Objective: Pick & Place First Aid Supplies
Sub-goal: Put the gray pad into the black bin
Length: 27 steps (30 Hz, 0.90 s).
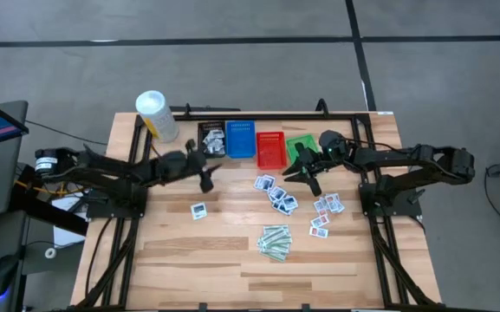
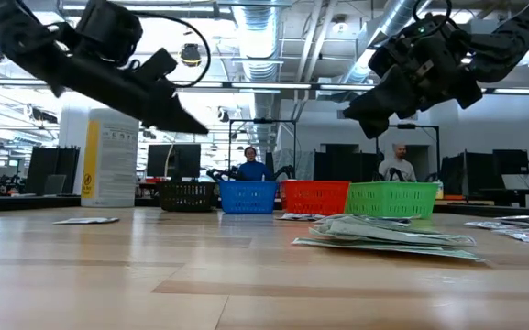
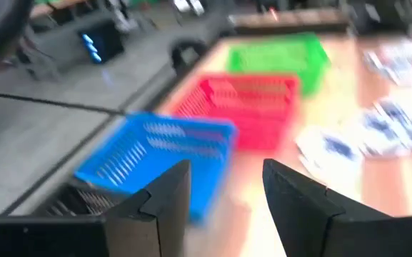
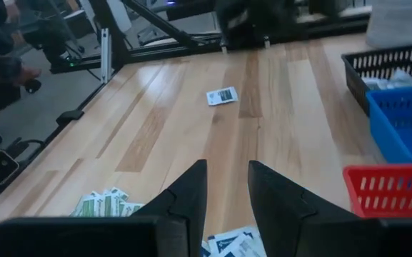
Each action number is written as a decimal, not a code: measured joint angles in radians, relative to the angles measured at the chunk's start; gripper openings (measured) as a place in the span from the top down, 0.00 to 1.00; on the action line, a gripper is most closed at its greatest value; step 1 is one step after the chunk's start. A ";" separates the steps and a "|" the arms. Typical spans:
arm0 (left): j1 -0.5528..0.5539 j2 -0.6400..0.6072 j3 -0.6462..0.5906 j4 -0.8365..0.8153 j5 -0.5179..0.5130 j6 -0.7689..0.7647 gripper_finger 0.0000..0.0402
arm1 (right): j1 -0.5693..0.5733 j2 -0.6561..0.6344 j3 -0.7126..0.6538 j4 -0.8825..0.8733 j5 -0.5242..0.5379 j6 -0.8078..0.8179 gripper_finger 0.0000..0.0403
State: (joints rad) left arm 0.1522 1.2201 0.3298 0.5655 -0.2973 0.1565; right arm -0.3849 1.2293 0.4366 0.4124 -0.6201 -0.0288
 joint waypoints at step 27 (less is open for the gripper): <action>-0.618 -0.066 0.000 -0.717 -0.210 -0.722 0.56 | 0.257 0.000 0.000 -0.134 0.318 -0.185 0.76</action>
State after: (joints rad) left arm -0.4657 1.1538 0.3298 -0.1515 -0.5072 -0.5656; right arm -0.1274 1.2293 0.4363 0.2785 -0.3022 -0.2138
